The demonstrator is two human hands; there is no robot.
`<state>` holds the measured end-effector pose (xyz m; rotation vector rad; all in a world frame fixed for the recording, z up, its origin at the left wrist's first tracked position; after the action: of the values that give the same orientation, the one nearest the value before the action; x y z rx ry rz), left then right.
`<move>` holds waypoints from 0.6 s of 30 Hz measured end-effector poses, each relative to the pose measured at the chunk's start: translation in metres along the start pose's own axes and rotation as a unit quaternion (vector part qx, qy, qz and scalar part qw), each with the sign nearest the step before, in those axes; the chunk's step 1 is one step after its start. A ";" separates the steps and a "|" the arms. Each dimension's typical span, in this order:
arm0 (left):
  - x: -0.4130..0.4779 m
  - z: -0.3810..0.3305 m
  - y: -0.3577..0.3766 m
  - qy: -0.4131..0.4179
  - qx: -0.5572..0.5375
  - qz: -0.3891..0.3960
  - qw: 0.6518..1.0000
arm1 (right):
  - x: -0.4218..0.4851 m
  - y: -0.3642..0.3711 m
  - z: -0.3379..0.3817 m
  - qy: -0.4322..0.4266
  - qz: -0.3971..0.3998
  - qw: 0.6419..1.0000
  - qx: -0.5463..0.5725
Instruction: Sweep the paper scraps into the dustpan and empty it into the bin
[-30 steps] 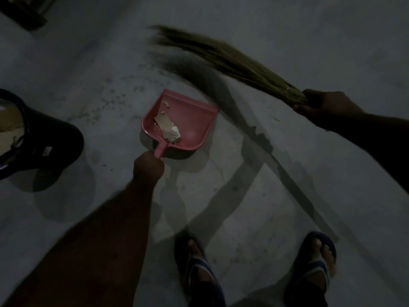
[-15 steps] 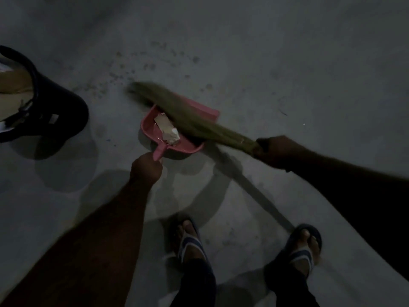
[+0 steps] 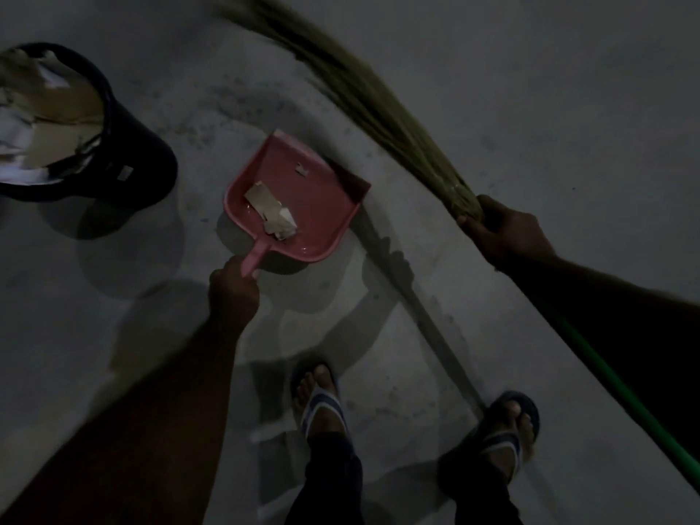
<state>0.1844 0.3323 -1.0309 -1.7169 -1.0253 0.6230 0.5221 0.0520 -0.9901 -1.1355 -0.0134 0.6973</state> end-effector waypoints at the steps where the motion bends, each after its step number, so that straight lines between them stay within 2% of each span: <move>1: -0.012 0.020 -0.007 -0.064 0.001 0.014 0.998 | 0.004 -0.002 0.003 0.010 -0.001 1.000 0.006; 3: -0.040 0.051 -0.023 -0.130 0.009 0.039 0.991 | 0.007 -0.001 0.008 0.032 0.007 0.999 0.010; 10: -0.142 0.131 -0.046 -0.186 0.063 0.095 0.976 | -0.002 0.028 0.005 0.101 0.090 0.991 -0.026; 15: -0.156 0.126 -0.021 -0.193 0.059 0.133 0.970 | -0.030 0.064 0.003 0.175 0.169 0.970 -0.025; 18: -0.141 0.111 0.000 -0.223 0.051 0.125 0.965 | -0.053 0.086 0.008 0.150 0.204 0.966 -0.060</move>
<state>0.0255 0.2660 -1.0799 -1.6643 -1.0637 1.2475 0.4343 0.0513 -1.0406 -1.3681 0.4514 0.8894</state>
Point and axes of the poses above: each hand's wrist, its own x-axis towards the middle knuckle, its own y-axis out of the palm, z = x × y, the point moved 9 cm from there along x, towards the middle knuckle, and after that the axes turned 13 degrees about -z, right-handed, at the moved point
